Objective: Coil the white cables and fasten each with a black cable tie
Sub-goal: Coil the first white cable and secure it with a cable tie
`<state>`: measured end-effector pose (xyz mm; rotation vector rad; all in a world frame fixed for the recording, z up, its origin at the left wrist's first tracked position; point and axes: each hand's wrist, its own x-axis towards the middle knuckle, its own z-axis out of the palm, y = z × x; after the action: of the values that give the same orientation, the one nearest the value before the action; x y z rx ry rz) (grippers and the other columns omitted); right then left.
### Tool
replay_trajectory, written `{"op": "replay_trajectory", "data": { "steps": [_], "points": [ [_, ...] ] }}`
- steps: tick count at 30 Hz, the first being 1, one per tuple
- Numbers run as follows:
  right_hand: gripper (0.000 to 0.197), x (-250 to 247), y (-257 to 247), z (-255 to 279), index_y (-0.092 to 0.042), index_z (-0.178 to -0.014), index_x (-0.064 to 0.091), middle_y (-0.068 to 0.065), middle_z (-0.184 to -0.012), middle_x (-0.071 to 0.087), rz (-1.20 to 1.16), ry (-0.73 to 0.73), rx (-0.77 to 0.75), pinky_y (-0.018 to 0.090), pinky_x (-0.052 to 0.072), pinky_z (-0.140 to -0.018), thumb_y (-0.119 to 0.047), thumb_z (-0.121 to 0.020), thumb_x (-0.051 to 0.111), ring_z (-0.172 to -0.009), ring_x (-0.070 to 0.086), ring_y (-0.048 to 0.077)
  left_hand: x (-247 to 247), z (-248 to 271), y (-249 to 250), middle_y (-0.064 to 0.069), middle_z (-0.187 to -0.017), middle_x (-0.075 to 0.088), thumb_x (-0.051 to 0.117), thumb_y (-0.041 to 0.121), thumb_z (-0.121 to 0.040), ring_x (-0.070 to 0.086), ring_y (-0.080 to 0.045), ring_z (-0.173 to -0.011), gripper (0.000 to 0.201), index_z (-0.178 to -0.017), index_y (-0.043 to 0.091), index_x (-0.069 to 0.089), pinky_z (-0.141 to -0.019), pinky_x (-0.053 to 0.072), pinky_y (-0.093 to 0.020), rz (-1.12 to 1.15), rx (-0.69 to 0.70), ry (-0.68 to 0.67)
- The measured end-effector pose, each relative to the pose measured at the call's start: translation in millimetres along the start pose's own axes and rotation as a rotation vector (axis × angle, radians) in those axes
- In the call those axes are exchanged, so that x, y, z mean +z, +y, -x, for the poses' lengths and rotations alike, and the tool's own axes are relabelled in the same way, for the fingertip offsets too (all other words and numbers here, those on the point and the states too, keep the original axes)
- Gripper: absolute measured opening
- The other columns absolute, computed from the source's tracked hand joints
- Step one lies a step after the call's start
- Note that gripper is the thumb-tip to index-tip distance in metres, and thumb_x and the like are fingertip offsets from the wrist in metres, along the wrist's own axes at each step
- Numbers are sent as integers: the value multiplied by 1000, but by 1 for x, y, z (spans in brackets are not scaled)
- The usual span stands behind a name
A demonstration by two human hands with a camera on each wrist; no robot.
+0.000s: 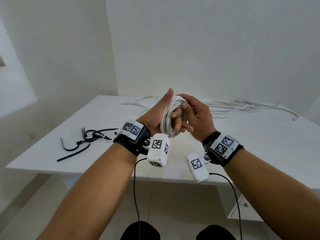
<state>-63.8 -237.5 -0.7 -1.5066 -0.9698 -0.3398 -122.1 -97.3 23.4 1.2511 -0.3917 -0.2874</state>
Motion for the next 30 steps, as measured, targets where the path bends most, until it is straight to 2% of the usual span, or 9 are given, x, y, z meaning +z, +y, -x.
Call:
{"op": "replay_trajectory", "data": {
  "steps": [2, 5, 8, 12, 16, 21, 25, 27, 30],
  "points": [
    [23, 5, -2, 0, -21, -115, 63, -14, -84, 71, 18, -7, -8, 17, 49, -78, -16, -101, 46, -84, 66, 1, -3, 5, 0, -12, -43, 56, 32, 87, -71, 72, -35, -73, 76, -48, 16, 47, -69, 55, -35, -38, 12, 20],
    [24, 14, -3, 1, -21, -115, 63, -15, -86, 70, 50, -11, -25, 16, 49, -77, -13, -102, 45, -84, 65, -1, -9, 11, 2, -9, -42, 53, 59, 88, -56, 72, -33, -71, 73, -52, 16, 47, -70, 55, -35, -83, 29, 18],
    [24, 15, 0, -1, -21, -117, 63, -13, -84, 67, 87, 7, -68, 19, 49, -72, -14, -102, 46, -76, 63, 4, -19, 20, 4, -4, -47, 51, 60, 89, -55, 64, -22, -61, 73, -58, 16, 51, -68, 49, -35, -234, 38, 135],
    [26, 14, 7, -6, -13, -120, 63, -14, -86, 61, 231, -73, -140, 14, 44, -72, -15, -101, 46, -76, 59, 3, -29, 29, -2, 1, -52, 48, 51, 73, -82, 61, -18, -67, 61, -76, 12, 57, -78, 48, -35, -200, 64, 271],
    [26, 28, 14, -14, -7, -121, 63, 0, -101, 67, 390, -28, -153, 4, 36, -81, -12, -101, 46, -87, 53, -2, -22, 27, -8, 1, -58, 46, 36, 50, -103, 47, -14, -51, 50, -97, 6, 60, -61, 49, -28, 72, 101, 494],
    [28, 55, 10, -15, -2, -124, 62, 9, -108, 67, 458, -55, -166, 11, 34, -83, -12, -101, 48, -92, 55, 9, -19, 35, -7, 3, -51, 32, 50, 55, -96, 28, -12, -41, 44, -79, 16, 58, -50, 42, -28, 54, 157, 830],
    [30, 76, 1, -20, -5, -128, 61, -1, -97, 62, 417, -171, -122, 1, 31, -75, -16, -102, 51, -81, 54, 8, -33, 49, -4, 2, -49, 34, 53, 57, -93, 30, -14, -42, 48, -68, 16, 55, -45, 39, -26, -52, 166, 1015],
    [32, 85, -3, -24, -11, -131, 60, -4, -91, 64, 372, -274, -30, 7, 38, -70, -21, -102, 51, -71, 58, 8, -43, 59, -1, 1, -49, 33, 55, 49, -93, 29, -15, -42, 41, -68, 15, 55, -44, 37, -25, -66, 159, 1064],
    [32, 98, -6, -32, -18, -130, 63, -3, -95, 73, 231, -375, 86, 16, 50, -73, -28, -103, 49, -80, 68, 7, -59, 77, 6, 0, -48, 34, 57, 41, -91, 27, -17, -43, 37, -65, 15, 53, -45, 33, -24, -66, 160, 1132]
  ]
}}
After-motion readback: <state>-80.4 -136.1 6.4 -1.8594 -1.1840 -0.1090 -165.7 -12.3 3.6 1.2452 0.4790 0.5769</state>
